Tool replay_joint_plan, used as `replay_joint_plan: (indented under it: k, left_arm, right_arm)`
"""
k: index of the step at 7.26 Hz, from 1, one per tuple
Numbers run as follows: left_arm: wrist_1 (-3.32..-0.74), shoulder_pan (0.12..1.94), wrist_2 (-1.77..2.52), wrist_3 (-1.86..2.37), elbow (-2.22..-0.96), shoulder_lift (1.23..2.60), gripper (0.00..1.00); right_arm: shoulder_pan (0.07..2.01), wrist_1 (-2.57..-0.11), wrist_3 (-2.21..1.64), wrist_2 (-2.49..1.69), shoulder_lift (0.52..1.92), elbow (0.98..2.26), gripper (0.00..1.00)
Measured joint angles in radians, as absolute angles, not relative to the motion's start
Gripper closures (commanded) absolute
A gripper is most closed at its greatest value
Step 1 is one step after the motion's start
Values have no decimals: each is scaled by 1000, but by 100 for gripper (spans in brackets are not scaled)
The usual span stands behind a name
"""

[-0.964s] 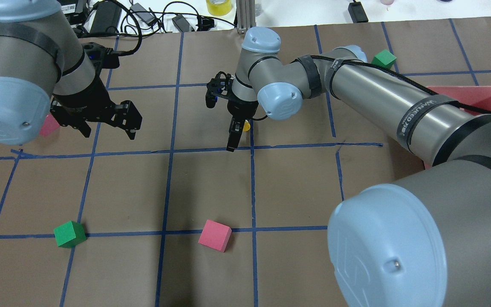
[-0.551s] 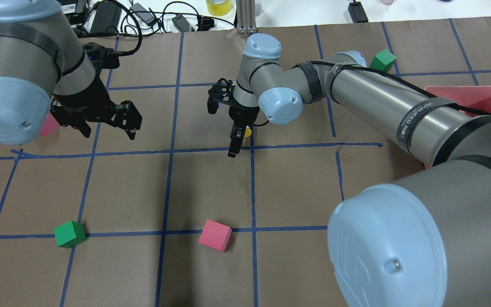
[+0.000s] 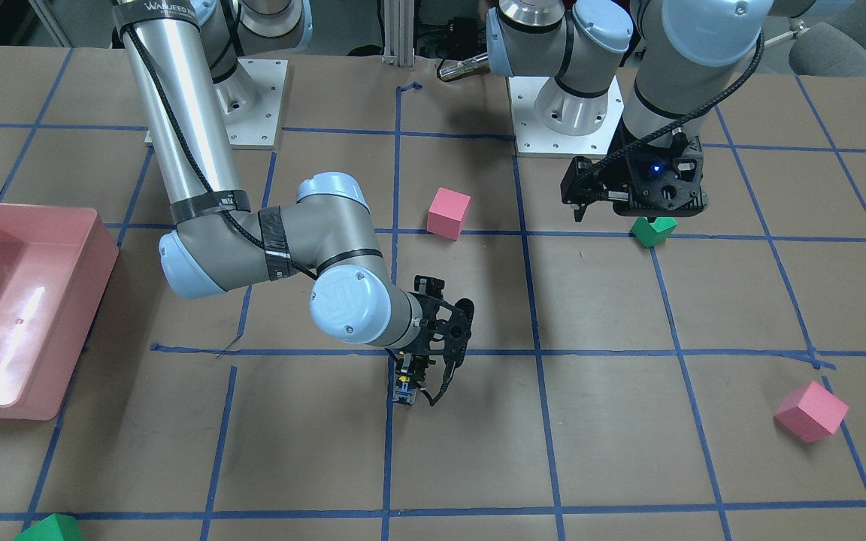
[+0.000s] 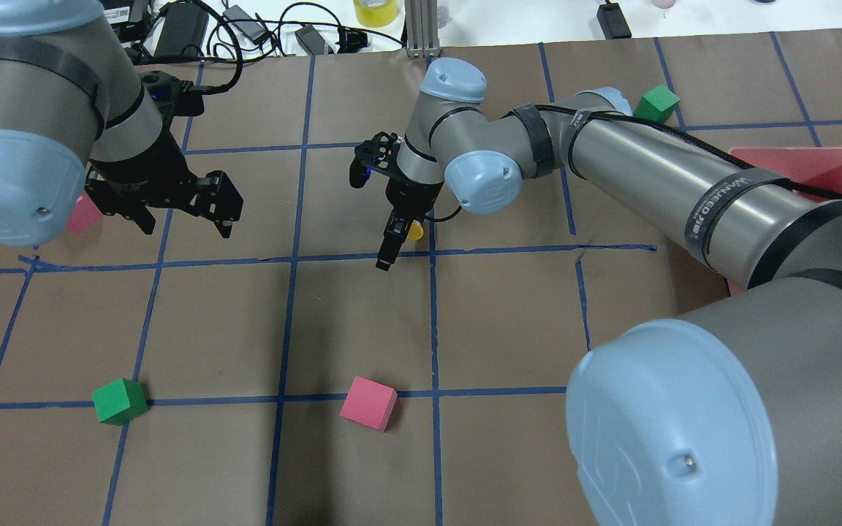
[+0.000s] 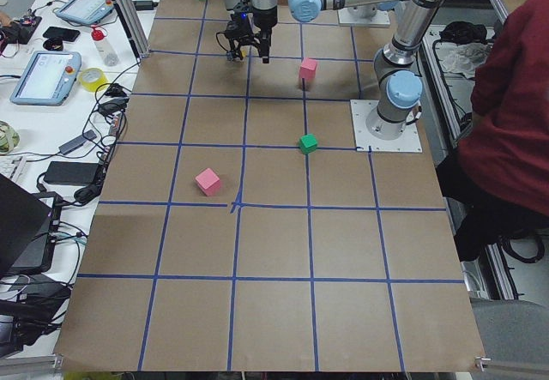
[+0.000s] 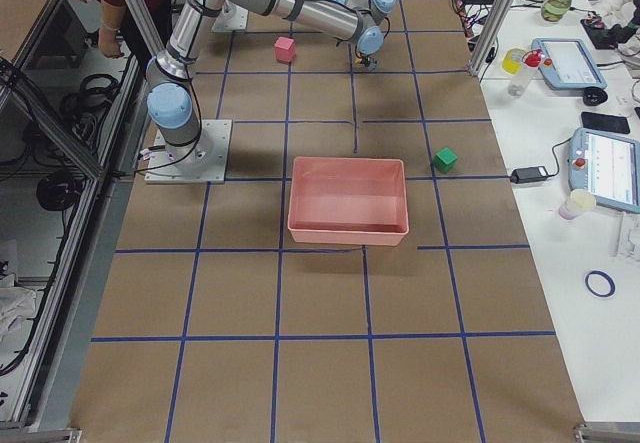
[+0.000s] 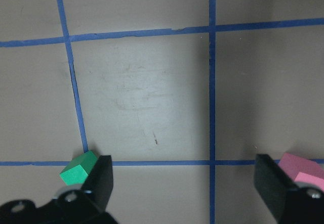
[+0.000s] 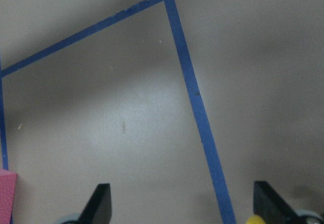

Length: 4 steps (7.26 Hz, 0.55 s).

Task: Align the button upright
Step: 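Set the button down on the table and open the right gripper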

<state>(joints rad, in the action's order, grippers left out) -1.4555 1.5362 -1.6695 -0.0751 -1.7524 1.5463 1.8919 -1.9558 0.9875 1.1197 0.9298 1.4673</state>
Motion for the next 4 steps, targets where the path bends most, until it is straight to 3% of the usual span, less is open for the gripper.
replay_joint_plan:
  k: [4]
  left_arm:
    - [-1463, 1536, -1668, -75, -1755, 1546, 0]
  right_arm:
    - [1892, -1959, 907, 1021, 940, 1465, 0]
